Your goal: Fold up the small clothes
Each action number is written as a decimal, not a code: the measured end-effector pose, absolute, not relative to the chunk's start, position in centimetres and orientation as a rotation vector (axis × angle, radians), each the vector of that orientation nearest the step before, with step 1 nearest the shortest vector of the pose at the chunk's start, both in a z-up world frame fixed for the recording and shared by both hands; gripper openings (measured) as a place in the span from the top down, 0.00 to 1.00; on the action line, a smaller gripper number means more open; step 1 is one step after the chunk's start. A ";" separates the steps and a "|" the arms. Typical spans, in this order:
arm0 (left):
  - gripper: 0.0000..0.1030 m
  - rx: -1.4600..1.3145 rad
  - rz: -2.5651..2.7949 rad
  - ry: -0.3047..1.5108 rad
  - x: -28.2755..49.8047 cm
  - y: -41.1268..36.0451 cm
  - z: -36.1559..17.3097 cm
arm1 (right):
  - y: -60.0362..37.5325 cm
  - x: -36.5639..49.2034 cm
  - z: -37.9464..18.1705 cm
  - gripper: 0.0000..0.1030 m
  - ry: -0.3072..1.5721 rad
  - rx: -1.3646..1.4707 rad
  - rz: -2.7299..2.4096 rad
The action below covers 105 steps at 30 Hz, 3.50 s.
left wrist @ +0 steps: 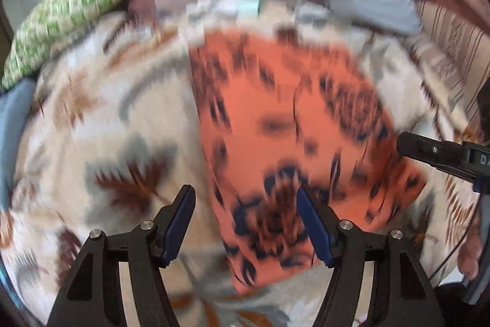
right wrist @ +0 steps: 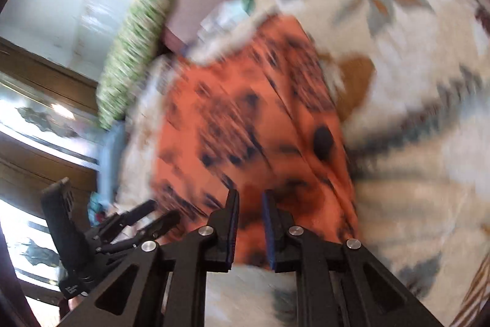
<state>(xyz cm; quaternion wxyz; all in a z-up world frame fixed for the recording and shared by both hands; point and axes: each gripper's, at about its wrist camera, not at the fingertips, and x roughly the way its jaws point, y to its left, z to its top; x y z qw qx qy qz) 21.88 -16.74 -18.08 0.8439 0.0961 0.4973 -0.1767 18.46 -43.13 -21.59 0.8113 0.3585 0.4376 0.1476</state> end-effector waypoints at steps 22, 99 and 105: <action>0.20 0.237 -0.185 1.038 33.9 -19.1 -21.7 | -43.2 30.7 -24.6 0.82 0.969 0.797 0.246; 0.12 -0.022 -0.504 1.086 25.9 -12.7 -22.0 | -47.5 21.5 -28.5 0.17 1.041 0.924 0.145; 0.12 0.008 -0.480 1.076 26.0 -12.9 -22.3 | -43.4 20.6 -22.7 0.17 0.911 0.510 0.016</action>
